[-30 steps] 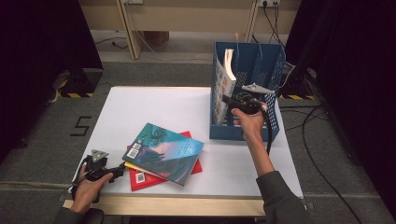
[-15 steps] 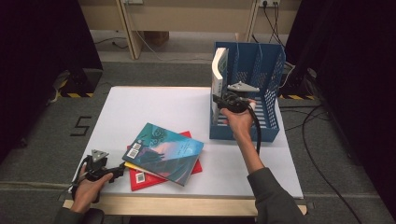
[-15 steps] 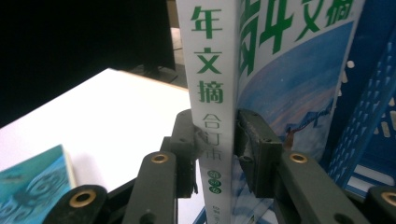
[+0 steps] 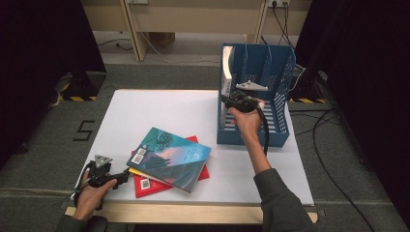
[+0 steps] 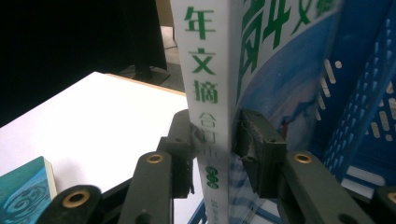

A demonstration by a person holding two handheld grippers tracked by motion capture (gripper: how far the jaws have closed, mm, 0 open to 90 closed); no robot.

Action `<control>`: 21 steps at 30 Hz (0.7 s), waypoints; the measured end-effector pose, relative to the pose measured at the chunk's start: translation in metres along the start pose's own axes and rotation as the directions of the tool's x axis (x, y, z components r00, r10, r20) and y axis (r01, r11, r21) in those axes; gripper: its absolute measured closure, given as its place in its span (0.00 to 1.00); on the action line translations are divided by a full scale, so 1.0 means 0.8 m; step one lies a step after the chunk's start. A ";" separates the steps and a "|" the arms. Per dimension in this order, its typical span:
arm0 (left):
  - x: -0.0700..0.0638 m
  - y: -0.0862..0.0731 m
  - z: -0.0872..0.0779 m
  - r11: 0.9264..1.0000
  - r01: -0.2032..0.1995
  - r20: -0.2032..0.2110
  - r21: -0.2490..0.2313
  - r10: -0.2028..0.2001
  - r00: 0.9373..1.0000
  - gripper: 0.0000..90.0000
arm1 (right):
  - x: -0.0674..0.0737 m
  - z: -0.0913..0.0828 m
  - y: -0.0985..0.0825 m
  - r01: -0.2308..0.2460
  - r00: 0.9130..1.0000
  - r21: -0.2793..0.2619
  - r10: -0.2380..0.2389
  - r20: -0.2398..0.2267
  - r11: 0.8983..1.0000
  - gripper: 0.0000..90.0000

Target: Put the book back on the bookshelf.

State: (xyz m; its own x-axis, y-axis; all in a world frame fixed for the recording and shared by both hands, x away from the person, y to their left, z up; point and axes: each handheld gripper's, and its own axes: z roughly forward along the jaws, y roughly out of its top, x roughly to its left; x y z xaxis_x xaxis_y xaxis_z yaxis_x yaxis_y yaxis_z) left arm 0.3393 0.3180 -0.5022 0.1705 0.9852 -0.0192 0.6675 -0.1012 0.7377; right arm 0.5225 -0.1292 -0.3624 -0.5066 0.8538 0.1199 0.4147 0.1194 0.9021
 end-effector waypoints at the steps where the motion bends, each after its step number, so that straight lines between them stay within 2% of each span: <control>1: 0.000 0.000 0.000 1.000 -0.001 0.000 0.000 0.001 1.000 0.17 | -0.001 -0.001 -0.002 -0.012 1.000 -0.008 0.012 0.005 1.000 0.69; 2: 0.000 0.000 0.000 1.000 -0.001 0.001 0.001 0.001 1.000 0.17 | -0.001 -0.003 -0.004 -0.028 1.000 -0.005 0.028 0.007 1.000 0.68; 5: 0.000 0.000 0.000 1.000 -0.002 0.001 0.001 0.002 1.000 0.17 | 0.000 -0.004 -0.007 -0.002 0.999 -0.001 0.002 0.035 1.000 0.63; 8: 0.000 0.000 0.000 1.000 -0.002 0.001 0.001 0.002 1.000 0.17 | 0.003 -0.001 -0.010 -0.010 1.000 -0.014 0.010 -0.002 1.000 0.63; 12: 0.000 0.000 0.000 1.000 -0.002 0.001 0.001 0.002 1.000 0.17 | 0.016 0.007 -0.009 -0.021 1.000 -0.014 0.020 -0.021 1.000 0.60; 14: 0.000 0.000 0.000 1.000 -0.002 0.001 0.002 0.002 1.000 0.17 | 0.023 0.011 -0.006 0.005 1.000 -0.003 -0.005 0.009 1.000 0.58; 16: 0.000 0.000 0.000 1.000 -0.002 0.001 0.001 0.002 1.000 0.17 | 0.023 0.013 -0.005 0.000 1.000 -0.009 0.000 0.017 1.000 0.58; 18: 0.001 0.000 0.000 1.000 -0.002 0.003 0.001 0.002 1.000 0.17 | 0.020 0.011 -0.005 -0.021 1.000 -0.012 0.021 0.006 1.000 0.57; 21: 0.001 0.000 0.000 1.000 -0.003 0.003 0.000 0.003 1.000 0.17 | 0.016 0.001 -0.009 -0.032 0.999 -0.023 0.032 0.006 0.999 0.49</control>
State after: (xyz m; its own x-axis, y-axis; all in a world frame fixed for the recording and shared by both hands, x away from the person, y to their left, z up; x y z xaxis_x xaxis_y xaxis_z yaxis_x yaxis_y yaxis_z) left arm 0.3395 0.3185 -0.5022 0.1743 0.9845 -0.0188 0.6670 -0.1040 0.7378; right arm 0.5137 -0.1184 -0.3674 -0.4883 0.8603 0.1466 0.4136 0.0803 0.9069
